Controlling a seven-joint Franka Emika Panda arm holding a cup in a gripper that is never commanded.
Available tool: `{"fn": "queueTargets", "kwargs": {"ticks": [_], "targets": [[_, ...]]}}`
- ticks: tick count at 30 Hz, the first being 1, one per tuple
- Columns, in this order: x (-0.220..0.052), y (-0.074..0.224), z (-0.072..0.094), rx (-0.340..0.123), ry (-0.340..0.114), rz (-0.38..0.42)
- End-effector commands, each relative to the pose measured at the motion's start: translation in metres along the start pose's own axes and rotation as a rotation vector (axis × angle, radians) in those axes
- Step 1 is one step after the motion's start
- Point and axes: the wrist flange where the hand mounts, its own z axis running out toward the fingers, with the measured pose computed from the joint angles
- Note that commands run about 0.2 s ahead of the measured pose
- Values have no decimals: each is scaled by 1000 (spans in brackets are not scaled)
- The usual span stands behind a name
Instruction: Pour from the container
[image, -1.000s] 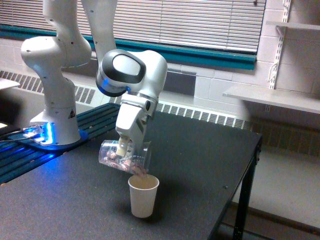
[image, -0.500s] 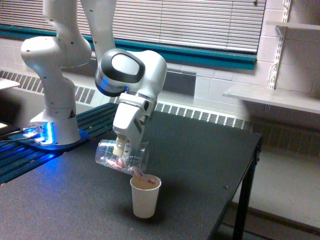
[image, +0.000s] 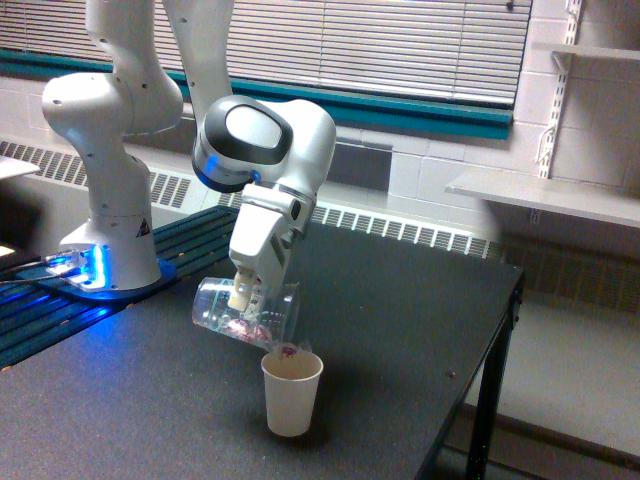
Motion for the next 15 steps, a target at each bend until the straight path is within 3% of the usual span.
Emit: {"fn": "queueTargets", "kwargs": {"ticks": [1, 15], "targets": [[6, -2, -7, -9, 22, -29], [3, -4, -7, -18, 23, -53]]}}
